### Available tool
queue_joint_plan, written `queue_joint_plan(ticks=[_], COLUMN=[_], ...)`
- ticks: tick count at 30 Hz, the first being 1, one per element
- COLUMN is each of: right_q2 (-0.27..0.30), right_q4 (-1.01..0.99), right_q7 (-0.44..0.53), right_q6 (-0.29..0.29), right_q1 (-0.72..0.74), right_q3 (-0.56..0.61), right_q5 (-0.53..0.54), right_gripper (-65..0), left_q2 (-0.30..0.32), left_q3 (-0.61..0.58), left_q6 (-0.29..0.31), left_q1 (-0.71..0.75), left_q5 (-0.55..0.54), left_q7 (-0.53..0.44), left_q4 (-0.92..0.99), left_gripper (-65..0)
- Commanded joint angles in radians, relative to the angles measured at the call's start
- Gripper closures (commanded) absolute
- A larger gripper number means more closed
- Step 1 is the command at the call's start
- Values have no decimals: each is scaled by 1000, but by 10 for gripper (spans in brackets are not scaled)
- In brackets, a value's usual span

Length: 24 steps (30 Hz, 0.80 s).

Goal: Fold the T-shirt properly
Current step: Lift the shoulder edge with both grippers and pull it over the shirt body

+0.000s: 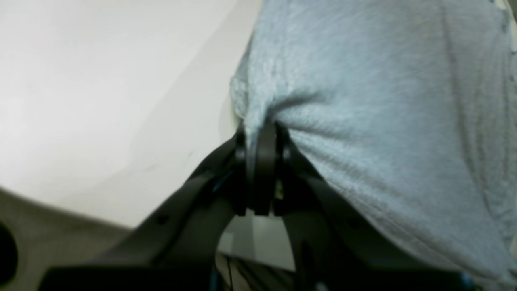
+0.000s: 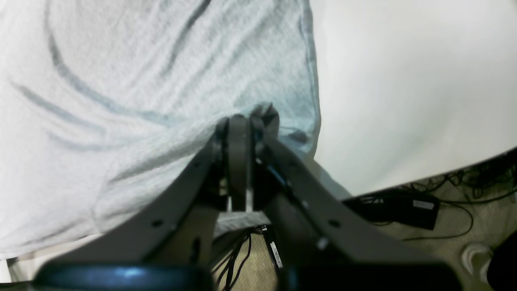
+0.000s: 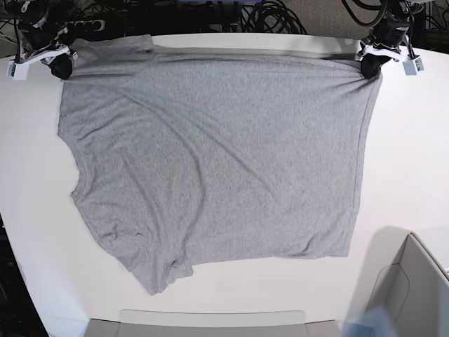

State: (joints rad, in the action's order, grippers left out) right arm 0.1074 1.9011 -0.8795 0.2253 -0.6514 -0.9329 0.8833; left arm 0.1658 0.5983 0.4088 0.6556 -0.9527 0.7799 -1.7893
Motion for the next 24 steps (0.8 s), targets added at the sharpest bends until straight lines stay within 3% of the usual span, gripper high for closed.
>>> queue_joint_plan(ticks=[1,13,19,24], right_q2=[16,47,48,50], right_q4=[21,21,19,21], right_q7=[24,18,16,16], right_q6=[4,4,4,4], right_q1=[3,104,189,207], right_q3=[-5,-1,30,111], right_q5=[4,-14,-141,-186], right_gripper=[0,0,0,0], left_q2=[10,15,25,70], left_q3=[5,12,12,24], left_q6=[-1,-8,-146,-153], left_q1=[3,-184,-264,-319], left_q5=[-9,2,2,1], left_q7=[-30,154,204,241], left_q4=[-40,-60,-65,-66], left_gripper=[0,0,0,0])
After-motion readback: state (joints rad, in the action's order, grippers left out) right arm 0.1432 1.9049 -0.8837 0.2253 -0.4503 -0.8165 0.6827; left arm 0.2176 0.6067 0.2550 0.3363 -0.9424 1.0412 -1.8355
